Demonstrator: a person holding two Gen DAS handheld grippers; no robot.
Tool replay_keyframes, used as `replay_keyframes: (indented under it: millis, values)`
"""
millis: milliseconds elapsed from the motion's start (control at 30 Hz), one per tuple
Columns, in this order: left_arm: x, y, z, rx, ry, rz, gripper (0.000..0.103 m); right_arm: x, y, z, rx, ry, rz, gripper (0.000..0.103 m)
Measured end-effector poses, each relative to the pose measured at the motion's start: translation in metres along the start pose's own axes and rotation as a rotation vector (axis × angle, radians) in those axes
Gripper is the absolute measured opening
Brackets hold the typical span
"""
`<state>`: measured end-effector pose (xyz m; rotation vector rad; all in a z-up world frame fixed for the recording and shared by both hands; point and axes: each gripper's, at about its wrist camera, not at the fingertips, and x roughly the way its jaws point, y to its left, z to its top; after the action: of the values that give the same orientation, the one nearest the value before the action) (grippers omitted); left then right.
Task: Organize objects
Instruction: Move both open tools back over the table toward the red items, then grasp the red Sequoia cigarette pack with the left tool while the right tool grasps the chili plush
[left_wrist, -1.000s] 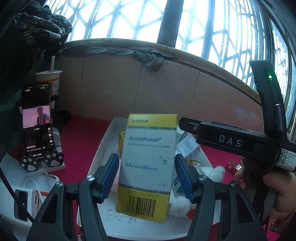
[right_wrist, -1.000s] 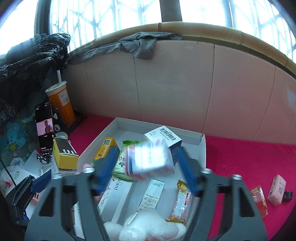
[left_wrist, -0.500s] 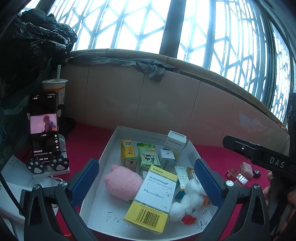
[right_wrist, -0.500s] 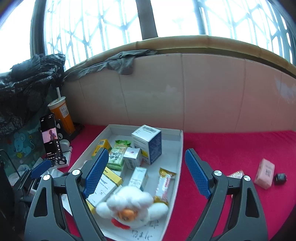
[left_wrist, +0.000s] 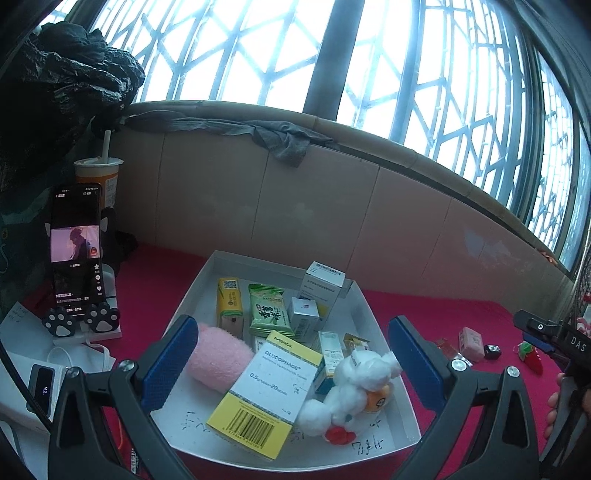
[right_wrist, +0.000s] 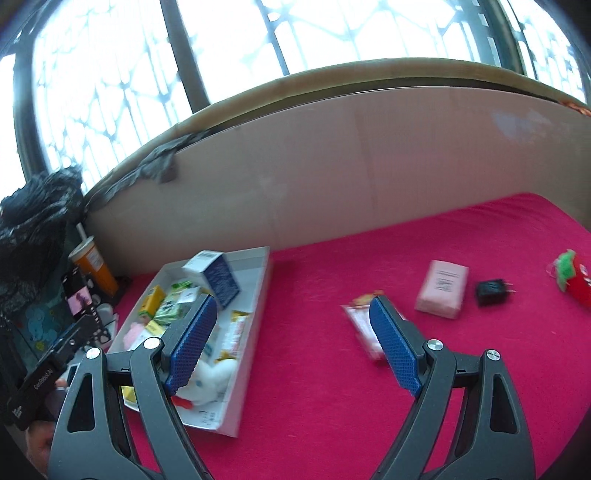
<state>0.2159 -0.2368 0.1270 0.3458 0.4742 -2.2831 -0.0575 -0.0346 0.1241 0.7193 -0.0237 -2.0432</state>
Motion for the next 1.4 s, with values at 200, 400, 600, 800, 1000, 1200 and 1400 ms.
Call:
replay_keyframes:
  millis: [200, 400, 600, 800, 1000, 1200, 1400]
  values:
    - [0.004, -0.031, -0.003, 0.087, 0.019, -0.048, 0.103, -0.021, -0.083, -0.002, 0.181, -0.016, -0.128, 0.085]
    - [0.017, -0.08, -0.014, 0.167, 0.099, -0.15, 0.103, -0.037, -0.143, -0.004, 0.252, -0.044, -0.236, 0.085]
    - [0.037, -0.139, -0.029, 0.204, 0.209, -0.232, 0.103, -0.058, -0.226, 0.009, 0.279, -0.072, -0.474, 0.085]
    - [0.068, -0.183, -0.038, 0.182, 0.309, -0.254, 0.103, -0.062, -0.307, 0.028, 0.307, -0.028, -0.572, 0.085]
    - [0.124, -0.209, -0.055, 0.074, 0.44, -0.204, 0.103, -0.009, -0.32, 0.043, 0.115, 0.103, -0.479, 0.085]
    - [0.17, -0.241, -0.07, 0.037, 0.501, -0.111, 0.103, 0.041, -0.33, 0.038, 0.032, 0.217, -0.471, 0.085]
    - [0.198, -0.264, -0.081, 0.143, 0.48, 0.015, 0.103, 0.043, -0.334, 0.036, 0.025, 0.261, -0.436, 0.072]
